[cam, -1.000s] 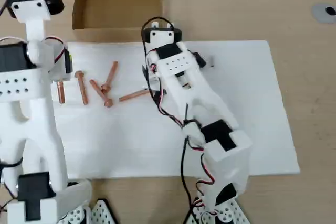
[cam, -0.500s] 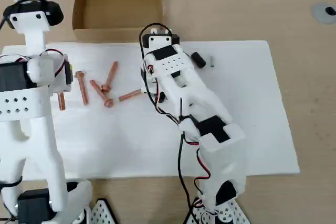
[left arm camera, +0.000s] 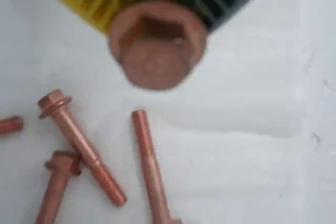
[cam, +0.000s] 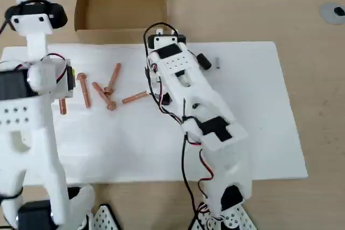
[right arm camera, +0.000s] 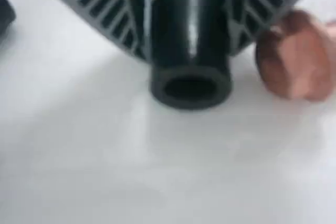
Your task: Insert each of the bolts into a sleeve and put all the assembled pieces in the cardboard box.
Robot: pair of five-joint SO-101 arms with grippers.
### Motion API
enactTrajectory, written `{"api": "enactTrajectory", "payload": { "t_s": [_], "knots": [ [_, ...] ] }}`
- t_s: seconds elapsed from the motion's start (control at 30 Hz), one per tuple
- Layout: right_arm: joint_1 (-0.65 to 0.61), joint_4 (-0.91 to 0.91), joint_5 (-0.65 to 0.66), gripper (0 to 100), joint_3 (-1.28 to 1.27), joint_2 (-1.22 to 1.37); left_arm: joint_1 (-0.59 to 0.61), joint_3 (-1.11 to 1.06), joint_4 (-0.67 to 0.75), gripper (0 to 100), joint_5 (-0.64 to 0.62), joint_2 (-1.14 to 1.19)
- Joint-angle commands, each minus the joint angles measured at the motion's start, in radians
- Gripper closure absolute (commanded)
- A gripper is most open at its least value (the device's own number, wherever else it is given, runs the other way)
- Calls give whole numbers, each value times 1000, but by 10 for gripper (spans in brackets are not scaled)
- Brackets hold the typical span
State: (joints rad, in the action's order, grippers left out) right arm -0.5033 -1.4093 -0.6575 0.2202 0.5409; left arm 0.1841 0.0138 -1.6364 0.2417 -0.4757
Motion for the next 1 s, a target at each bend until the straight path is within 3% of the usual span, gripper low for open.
{"api": "enactTrajectory", "payload": {
  "t_s": [0.0,0.23,0.4,0.53,0.8,0.97],
  "knots": [
    [-12,-117,-3,988,150,-4,-15,8,12,990,5,-119],
    [-15,-371,-3,988,515,-5,-14,0,9,991,5,-375],
    [-24,-379,68,988,734,-48,-9,-100,14,991,2,-507],
    [-76,-379,152,988,846,-168,-6,-229,15,991,-89,-562],
    [-148,-379,325,988,809,-518,-12,-361,203,991,-259,-665],
    [-197,-379,368,988,417,-828,-14,-453,316,992,-273,-748]
  ]
}}
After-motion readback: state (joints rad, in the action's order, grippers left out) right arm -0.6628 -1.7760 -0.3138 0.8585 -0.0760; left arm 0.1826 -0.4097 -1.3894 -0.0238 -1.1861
